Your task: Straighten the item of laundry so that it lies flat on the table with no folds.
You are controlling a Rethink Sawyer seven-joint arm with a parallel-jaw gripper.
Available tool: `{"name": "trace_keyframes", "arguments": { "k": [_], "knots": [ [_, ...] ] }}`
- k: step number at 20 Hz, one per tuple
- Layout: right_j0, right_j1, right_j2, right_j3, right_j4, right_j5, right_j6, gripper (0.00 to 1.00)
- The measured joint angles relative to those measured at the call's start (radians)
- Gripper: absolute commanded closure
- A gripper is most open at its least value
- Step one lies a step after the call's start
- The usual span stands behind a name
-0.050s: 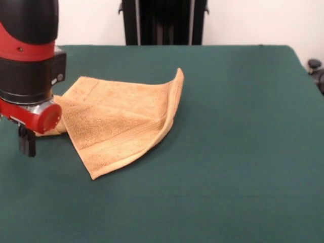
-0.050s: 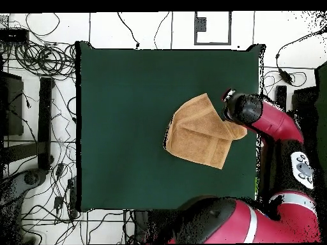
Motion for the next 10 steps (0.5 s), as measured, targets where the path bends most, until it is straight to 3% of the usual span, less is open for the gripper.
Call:
{"name": "trace_keyframes", "arguments": {
  "k": [10],
  "knots": [
    [-0.013, -0.029, 0.025, 0.05, 0.011, 0.0, 0.0, 1.0]
  ]
}}
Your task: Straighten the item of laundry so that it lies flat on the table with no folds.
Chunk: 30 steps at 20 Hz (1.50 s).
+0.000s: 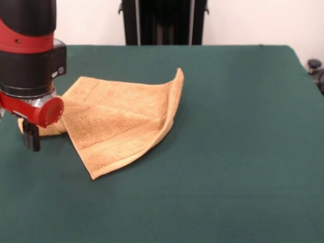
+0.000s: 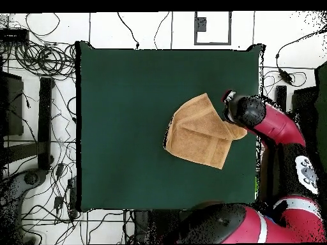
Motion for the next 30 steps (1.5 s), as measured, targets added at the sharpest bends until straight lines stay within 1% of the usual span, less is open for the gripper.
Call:
{"name": "trace_keyframes", "arguments": {
  "k": [9, 13, 30],
  "knots": [
    [0.072, -0.002, -0.007, 0.038, 0.006, -0.033, 0.0, 1.0],
    [0.092, 0.001, -0.008, 0.051, 0.015, -0.054, 0.0, 1.0],
    [0.102, 0.006, -0.01, 0.089, 0.058, -0.134, 0.0, 1.0]
  ]
}}
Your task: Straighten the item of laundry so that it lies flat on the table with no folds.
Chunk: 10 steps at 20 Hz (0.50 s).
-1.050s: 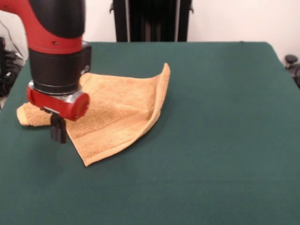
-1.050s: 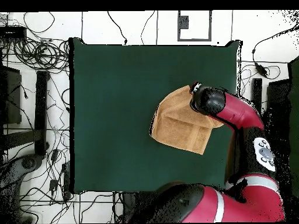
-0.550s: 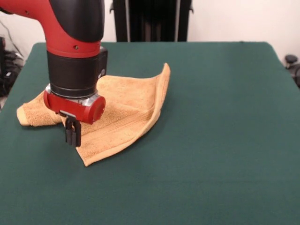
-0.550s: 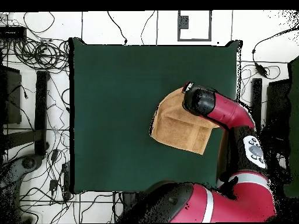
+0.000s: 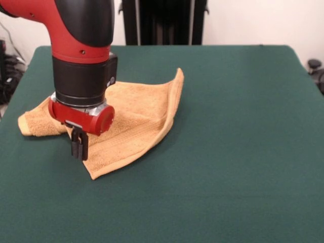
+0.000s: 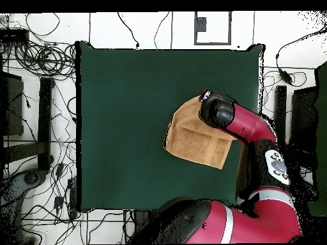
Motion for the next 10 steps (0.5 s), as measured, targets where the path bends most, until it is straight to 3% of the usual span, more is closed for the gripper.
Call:
{"name": "trace_keyframes", "arguments": {
  "k": [10],
  "knots": [
    [0.0, 0.0, 0.0, 0.02, 0.046, -0.001, 0.0, 1.0]
  ]
}}
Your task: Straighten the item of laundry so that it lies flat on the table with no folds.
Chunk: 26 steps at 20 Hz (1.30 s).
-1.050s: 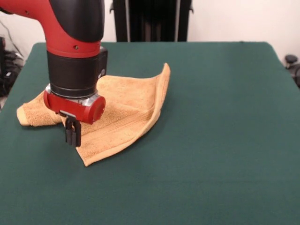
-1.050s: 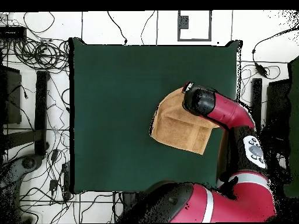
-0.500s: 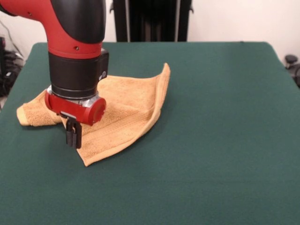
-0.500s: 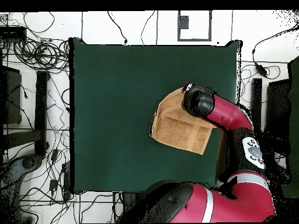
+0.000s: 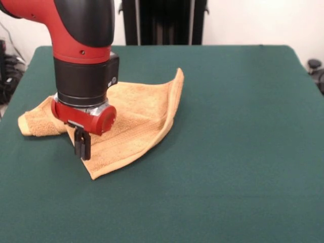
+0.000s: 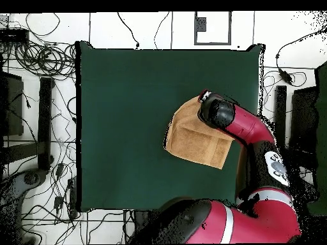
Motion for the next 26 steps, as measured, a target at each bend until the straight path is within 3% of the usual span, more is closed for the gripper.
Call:
{"name": "trace_keyframes", "arguments": {
  "k": [16, 26],
  "knots": [
    [0.004, 0.0, 0.0, 0.05, 0.066, -0.006, 0.0, 1.0],
    [0.104, 0.025, -0.06, 0.054, 0.099, -0.14, 0.0, 1.0]
  ]
}}
